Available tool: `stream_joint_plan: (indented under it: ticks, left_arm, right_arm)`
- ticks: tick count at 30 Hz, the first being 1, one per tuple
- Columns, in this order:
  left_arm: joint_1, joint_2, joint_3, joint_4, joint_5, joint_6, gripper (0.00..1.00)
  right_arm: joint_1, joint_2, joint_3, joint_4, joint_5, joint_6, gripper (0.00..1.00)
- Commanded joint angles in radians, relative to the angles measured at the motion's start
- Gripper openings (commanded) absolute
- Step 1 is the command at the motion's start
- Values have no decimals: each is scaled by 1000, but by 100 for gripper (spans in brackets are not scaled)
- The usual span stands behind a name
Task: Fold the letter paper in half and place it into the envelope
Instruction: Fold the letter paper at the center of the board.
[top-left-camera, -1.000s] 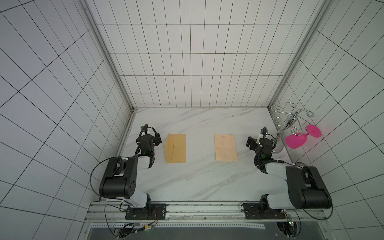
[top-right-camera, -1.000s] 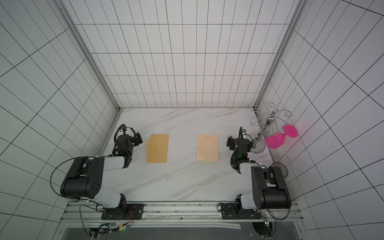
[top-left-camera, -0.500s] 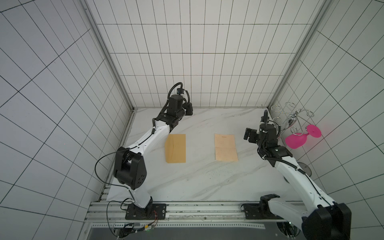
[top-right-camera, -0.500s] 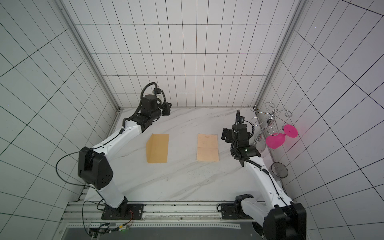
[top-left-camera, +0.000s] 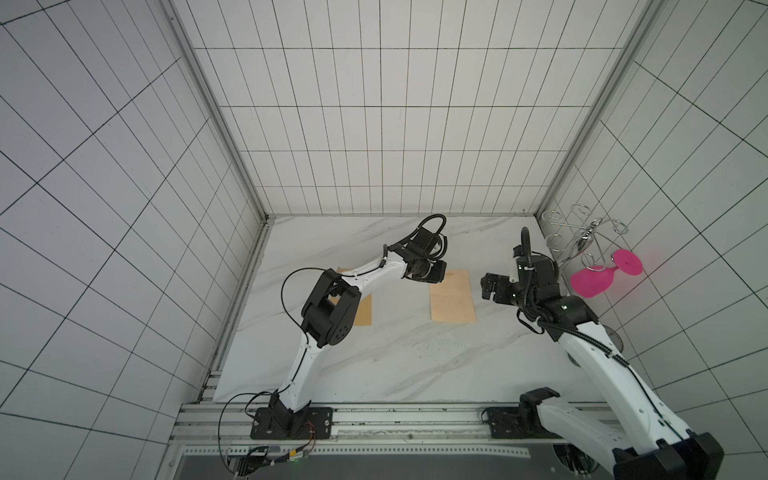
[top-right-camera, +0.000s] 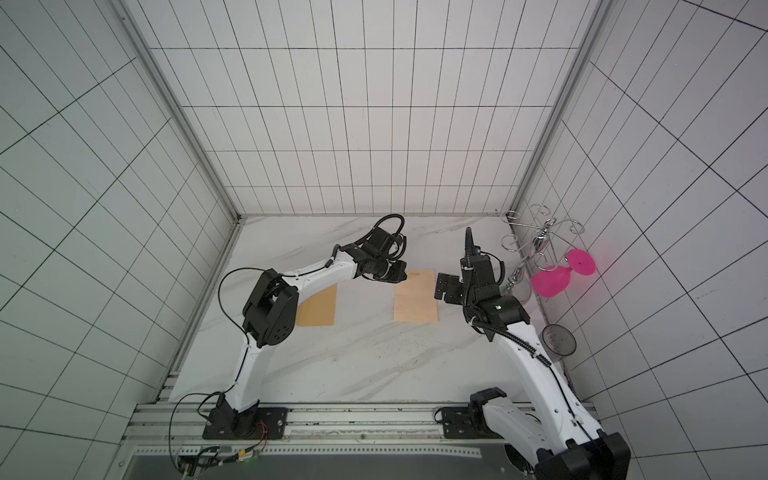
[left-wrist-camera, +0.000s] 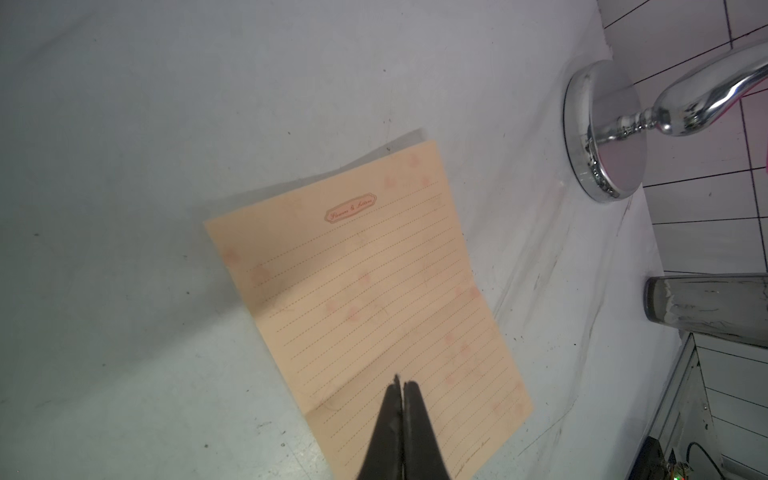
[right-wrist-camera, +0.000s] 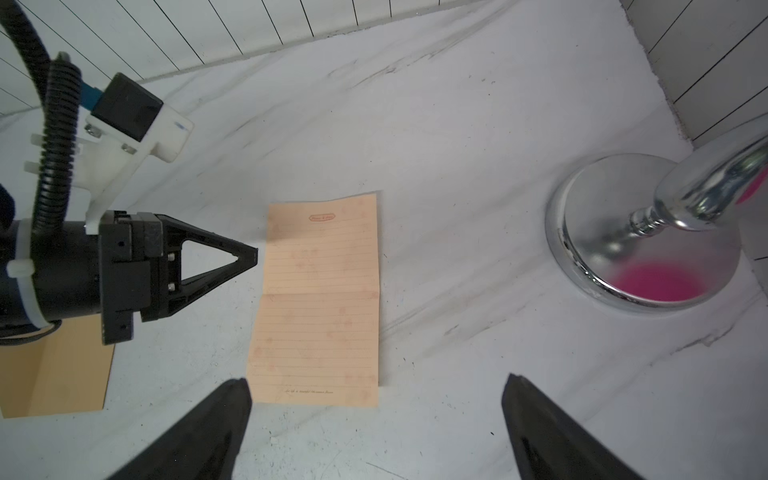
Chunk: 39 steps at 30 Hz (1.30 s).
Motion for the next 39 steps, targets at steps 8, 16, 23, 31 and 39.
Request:
stream_joint_plan:
  ticks: [8,16,23,31,39]
  left_arm:
    - [-16,147,155,-85,-28,-111,66]
    - [-16,197,180,-122,-94,-118,65]
    - [-15,245,206,-185,-103,-85,65]
    - [-1,262,208,-247,-105,-40,64]
    - [-3,268,214,-270,-94,-26,63]
  right_arm:
    - [8,-1,53,-128,28,-110,99]
    - [15,18,71,-169,89,-184,100]
    - [50,40,75,-185,139,-330,100]
    - [202,-2,-18,-228,174,-807,93]
    - [387,-9,-158,-241,254,-1030,96]
